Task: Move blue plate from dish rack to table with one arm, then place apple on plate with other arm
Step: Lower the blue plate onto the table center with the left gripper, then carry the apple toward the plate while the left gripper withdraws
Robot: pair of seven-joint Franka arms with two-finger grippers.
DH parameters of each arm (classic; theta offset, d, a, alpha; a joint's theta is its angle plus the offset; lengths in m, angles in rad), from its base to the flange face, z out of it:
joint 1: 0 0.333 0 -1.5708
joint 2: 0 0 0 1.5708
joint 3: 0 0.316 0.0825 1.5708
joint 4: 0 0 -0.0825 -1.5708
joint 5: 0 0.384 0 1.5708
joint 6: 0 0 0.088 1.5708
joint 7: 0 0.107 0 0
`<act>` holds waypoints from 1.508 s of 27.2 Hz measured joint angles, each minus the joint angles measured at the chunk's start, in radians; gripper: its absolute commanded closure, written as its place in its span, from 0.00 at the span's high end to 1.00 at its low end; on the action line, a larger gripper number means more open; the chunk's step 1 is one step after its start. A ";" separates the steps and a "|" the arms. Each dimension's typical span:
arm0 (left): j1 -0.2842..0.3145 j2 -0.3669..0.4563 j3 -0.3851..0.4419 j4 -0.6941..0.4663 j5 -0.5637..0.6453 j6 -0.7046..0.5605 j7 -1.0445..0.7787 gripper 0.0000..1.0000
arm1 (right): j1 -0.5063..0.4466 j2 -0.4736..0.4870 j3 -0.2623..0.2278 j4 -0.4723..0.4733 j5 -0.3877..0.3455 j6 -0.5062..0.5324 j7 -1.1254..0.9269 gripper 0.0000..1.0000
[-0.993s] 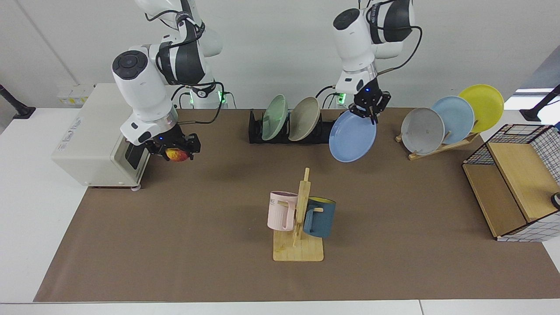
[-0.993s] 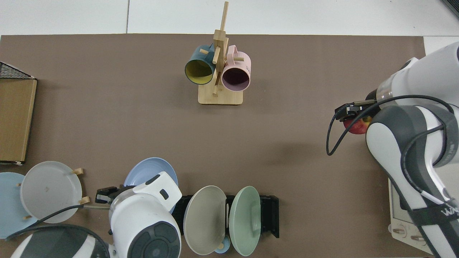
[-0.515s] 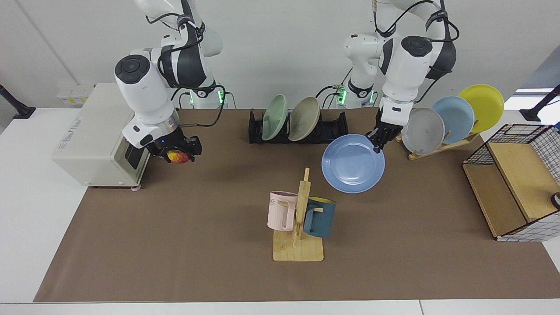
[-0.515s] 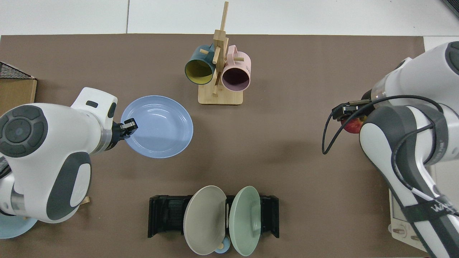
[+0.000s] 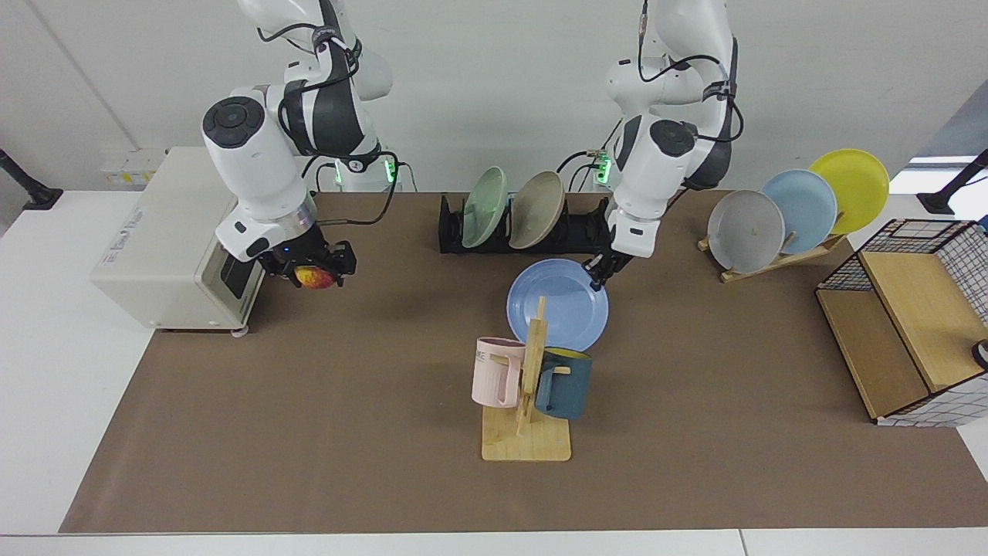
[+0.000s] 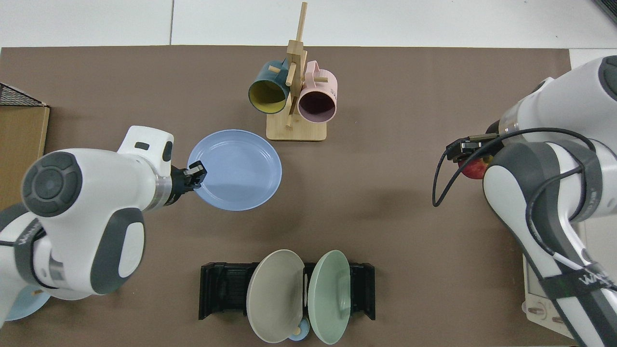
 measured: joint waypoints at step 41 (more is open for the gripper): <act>-0.022 0.042 -0.044 -0.067 0.072 0.095 0.009 1.00 | 0.046 0.004 0.001 -0.003 0.000 0.000 0.063 0.00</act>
